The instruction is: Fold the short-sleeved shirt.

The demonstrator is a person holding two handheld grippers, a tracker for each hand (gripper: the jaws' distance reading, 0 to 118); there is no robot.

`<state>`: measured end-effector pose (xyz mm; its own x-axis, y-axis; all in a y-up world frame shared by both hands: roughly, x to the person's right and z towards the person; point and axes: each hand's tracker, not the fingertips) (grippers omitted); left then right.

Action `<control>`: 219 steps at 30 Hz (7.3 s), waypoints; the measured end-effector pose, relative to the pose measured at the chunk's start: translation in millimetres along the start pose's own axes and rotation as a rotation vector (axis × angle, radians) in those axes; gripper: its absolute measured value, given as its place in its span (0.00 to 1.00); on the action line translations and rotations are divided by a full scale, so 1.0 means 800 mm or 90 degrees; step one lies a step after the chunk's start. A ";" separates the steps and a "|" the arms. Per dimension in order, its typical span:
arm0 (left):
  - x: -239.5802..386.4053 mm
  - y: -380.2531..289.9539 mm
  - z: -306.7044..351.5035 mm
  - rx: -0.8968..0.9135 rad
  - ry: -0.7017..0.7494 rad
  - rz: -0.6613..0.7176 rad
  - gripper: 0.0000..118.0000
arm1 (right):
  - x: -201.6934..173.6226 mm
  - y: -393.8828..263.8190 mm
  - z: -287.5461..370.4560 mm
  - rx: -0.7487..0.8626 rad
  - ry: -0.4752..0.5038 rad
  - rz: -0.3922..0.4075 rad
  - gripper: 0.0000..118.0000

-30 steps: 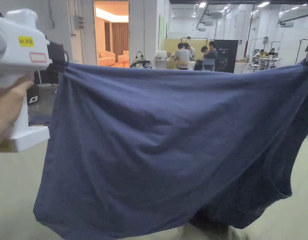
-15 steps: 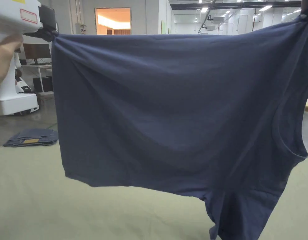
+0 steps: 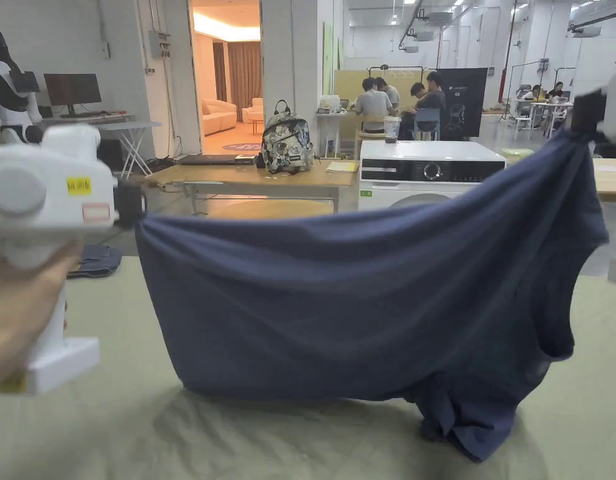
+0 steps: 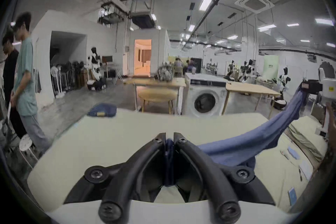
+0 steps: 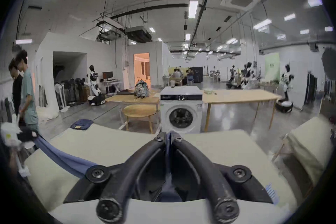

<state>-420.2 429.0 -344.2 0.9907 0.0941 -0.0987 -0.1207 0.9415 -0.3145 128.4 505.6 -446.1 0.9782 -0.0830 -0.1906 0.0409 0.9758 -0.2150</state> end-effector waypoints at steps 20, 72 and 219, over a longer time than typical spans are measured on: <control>-0.043 -0.408 0.266 -0.145 -0.010 0.113 0.01 | 0.075 -0.421 0.313 -0.219 0.022 -0.163 0.02; -0.051 -0.540 0.232 -0.283 0.039 -0.017 0.02 | -0.006 -0.507 0.403 -0.212 -0.016 -0.084 0.00; 0.012 -0.351 0.238 -0.073 -0.091 0.008 0.00 | -0.041 -0.474 0.319 -0.168 0.028 0.006 0.00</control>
<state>-365.0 227.3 -77.3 0.9870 0.1581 0.0301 -0.1309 0.8975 -0.4211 132.6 189.8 -113.7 0.9683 -0.0882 -0.2336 -0.0283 0.8906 -0.4539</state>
